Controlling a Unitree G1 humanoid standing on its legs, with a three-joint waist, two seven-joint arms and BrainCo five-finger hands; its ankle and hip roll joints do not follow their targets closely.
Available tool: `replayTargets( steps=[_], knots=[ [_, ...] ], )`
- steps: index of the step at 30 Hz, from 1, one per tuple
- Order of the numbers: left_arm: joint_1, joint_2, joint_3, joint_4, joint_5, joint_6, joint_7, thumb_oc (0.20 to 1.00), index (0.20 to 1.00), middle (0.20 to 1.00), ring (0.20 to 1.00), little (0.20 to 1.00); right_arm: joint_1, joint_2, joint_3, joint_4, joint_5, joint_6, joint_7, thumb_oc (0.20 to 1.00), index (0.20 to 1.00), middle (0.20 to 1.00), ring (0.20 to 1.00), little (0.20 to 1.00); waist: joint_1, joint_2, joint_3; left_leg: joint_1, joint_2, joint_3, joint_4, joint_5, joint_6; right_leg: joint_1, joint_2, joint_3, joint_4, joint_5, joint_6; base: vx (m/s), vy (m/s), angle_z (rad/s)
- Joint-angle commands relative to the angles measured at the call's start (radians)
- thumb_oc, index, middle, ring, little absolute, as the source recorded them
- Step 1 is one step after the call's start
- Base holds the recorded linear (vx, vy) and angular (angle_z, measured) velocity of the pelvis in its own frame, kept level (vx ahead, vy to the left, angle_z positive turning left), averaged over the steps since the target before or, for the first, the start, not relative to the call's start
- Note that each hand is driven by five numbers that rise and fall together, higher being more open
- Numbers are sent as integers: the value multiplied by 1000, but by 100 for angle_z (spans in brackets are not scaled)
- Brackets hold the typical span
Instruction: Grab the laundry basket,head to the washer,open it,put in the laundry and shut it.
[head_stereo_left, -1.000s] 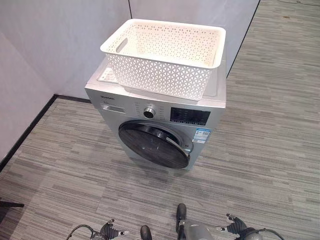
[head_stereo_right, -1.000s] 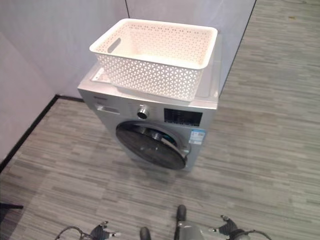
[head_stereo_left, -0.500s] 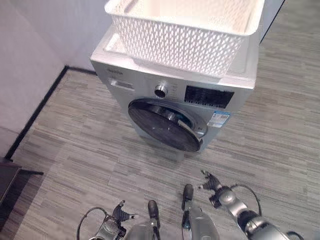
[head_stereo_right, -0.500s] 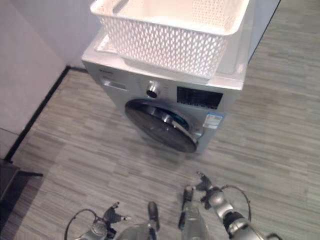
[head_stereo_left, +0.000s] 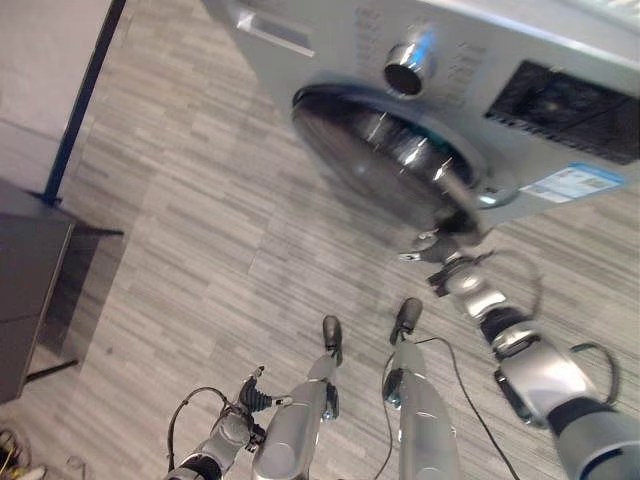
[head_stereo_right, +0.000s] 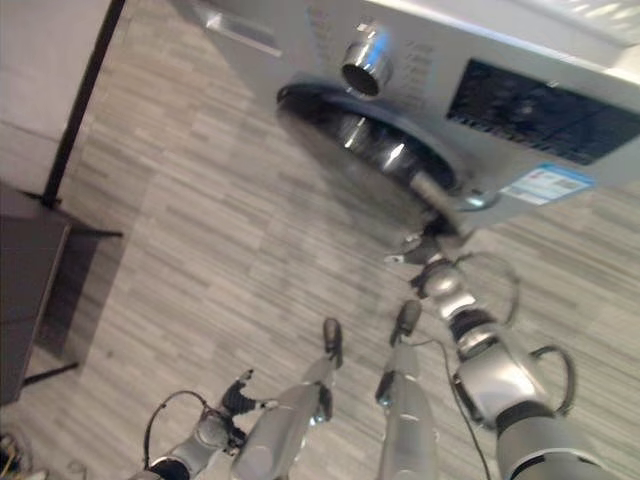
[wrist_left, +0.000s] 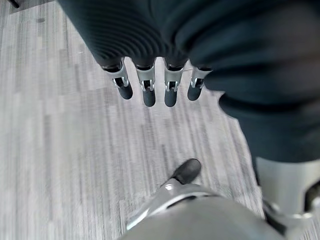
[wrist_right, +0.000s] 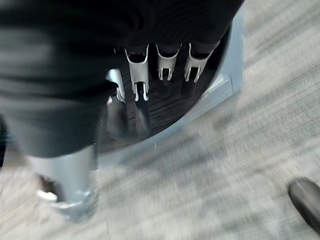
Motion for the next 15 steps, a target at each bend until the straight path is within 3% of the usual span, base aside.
replayTargets(
  steps=[1, 2, 3, 9, 15],
  knots=[
    [47, 47, -21, 48, -29, 5, 21, 1000, 1000, 1000, 1000, 1000, -179, -80, -49, 38, 17, -42, -158, 1000, 1000, 1000, 1000, 1000, -15, -68, -44, -79, -21, 3, 0, 52, -42, 58, -50, 83, -33, 38, 163, 0, 0, 0],
    [46, 46, -21, 48, -29, 4, 21, 1000, 1000, 1000, 1000, 1000, -180, -80, -48, 39, 18, -42, -157, 1000, 1000, 1000, 1000, 1000, -15, -68, -43, -80, -21, 3, 0, 52, -42, 58, -50, 83, -33, 38, 163, 41, 24, 1],
    [49, 49, -39, 55, -14, 10, 13, 1000, 1000, 1000, 1000, 1000, -254, -150, -38, 59, 23, -41, -181, 1000, 1000, 1000, 1000, 1000, -12, -65, -48, -85, -23, 6, 0, 51, -43, 49, -52, 90, -33, 39, 166, 0, 0, 0],
    [57, 50, -48, 74, -9, 19, -1, 1000, 1000, 1000, 1000, 1000, -349, -252, -15, 28, 28, -50, -250, 1000, 1000, 1000, 1000, 1000, -15, -58, -72, -83, -27, 10, 0, 46, -47, 43, -57, 109, -33, 42, 171, 49, 14, -3],
    [42, 46, -20, 82, -32, 18, -1, 1000, 1000, 1000, 1000, 1000, -300, -205, 33, -35, 24, -46, -178, 1000, 1000, 1000, 1000, 1000, -34, -64, -80, -59, -26, 12, 0, 45, -45, 61, -54, 128, -33, 38, 166, 28, -17, -7]
  ],
)
